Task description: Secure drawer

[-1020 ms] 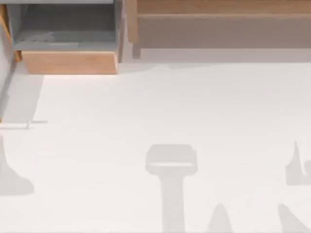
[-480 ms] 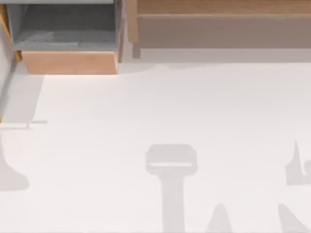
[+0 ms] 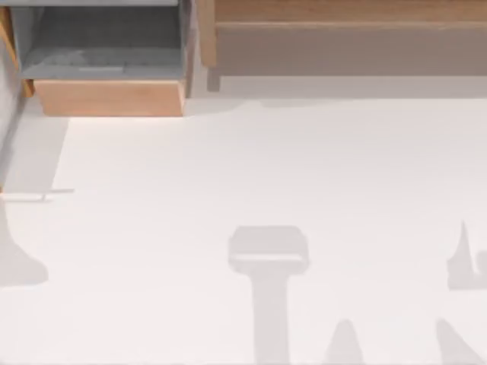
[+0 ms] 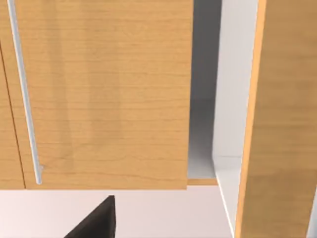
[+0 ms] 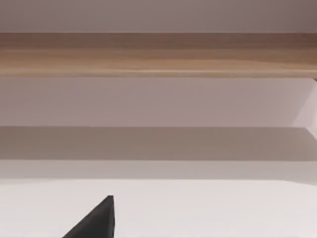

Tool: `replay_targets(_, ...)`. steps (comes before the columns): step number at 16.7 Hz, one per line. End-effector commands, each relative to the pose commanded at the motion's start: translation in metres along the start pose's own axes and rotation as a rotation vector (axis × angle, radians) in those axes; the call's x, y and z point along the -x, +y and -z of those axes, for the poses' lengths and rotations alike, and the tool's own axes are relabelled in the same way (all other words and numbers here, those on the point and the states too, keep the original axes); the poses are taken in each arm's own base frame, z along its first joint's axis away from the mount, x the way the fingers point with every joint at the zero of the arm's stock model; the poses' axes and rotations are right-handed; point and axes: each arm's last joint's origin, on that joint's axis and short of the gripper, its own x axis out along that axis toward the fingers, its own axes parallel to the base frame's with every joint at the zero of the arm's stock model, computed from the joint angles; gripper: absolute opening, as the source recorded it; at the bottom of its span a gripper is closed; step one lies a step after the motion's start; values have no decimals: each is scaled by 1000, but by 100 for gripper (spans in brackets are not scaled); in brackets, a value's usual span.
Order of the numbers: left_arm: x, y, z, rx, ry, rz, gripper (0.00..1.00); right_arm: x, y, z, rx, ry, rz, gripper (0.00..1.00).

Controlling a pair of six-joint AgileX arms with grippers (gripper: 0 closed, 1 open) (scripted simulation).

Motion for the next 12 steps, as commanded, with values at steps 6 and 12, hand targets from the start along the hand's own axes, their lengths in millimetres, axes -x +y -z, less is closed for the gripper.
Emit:
replay_targets(6,0,0,0,0,0,0,47,0,0,0,0,0,0,100)
replay_targets(12,0,0,0,0,0,0,2,0,0,0,0,0,0,100)
